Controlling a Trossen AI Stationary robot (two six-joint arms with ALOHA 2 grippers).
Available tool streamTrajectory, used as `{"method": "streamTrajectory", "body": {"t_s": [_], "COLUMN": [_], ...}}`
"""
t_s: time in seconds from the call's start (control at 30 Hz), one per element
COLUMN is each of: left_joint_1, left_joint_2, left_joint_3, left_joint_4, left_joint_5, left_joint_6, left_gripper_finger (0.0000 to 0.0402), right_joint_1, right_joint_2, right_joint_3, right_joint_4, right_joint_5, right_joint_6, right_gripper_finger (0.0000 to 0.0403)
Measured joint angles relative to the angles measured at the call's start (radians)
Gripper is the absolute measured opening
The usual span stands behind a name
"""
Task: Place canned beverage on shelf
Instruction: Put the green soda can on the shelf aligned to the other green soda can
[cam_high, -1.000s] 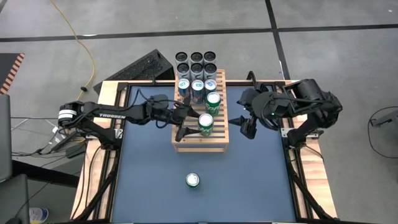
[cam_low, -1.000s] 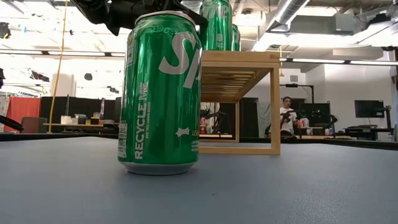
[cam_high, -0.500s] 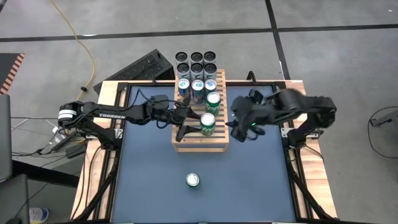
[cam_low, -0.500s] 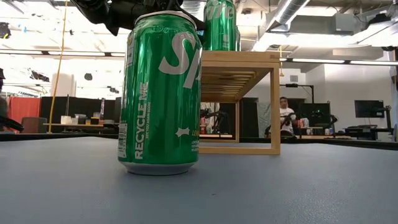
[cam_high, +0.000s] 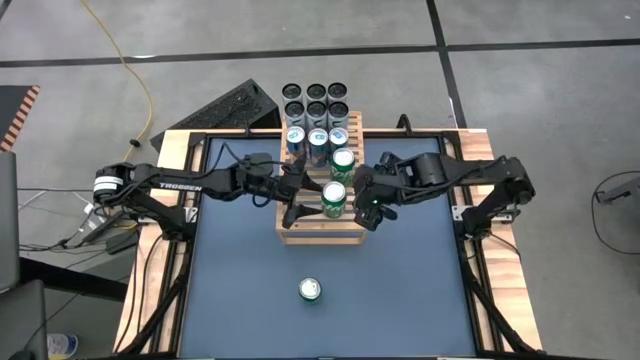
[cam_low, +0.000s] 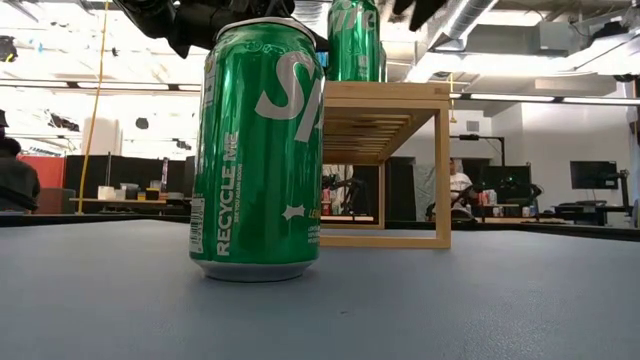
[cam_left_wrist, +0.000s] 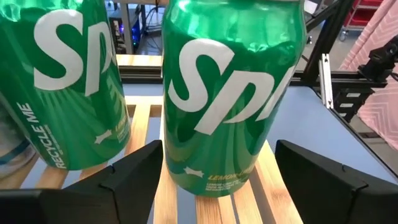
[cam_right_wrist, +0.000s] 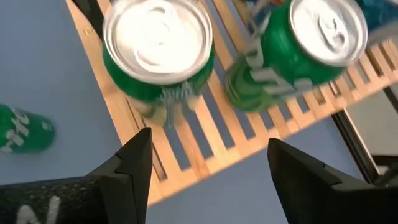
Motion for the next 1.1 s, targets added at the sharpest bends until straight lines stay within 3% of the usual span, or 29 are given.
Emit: {"method": "streamTrajectory", "body": {"t_s": [0.57, 1.1], "left_joint_1": [0.0, -0.005], "left_joint_2": [0.0, 0.0], "left_joint_3": [0.0, 0.0], "left_joint_4": [0.005, 0.046], "left_joint_5": [-0.028, 0.078], "left_joint_6": [0.014, -0.019], "left_gripper_finger": [0.03, 0.0301], "right_joint_1": [-0.051, -0.057], "right_joint_2": [0.068, 0.082], "right_joint_3": [0.001, 0.0], "right_joint_4": [0.198, 0.31], "right_joint_5": [-0.109, -0.138], "right_joint_6": [-0.139, -0.155], "right_gripper_finger": [0.0255, 0.0255]}}
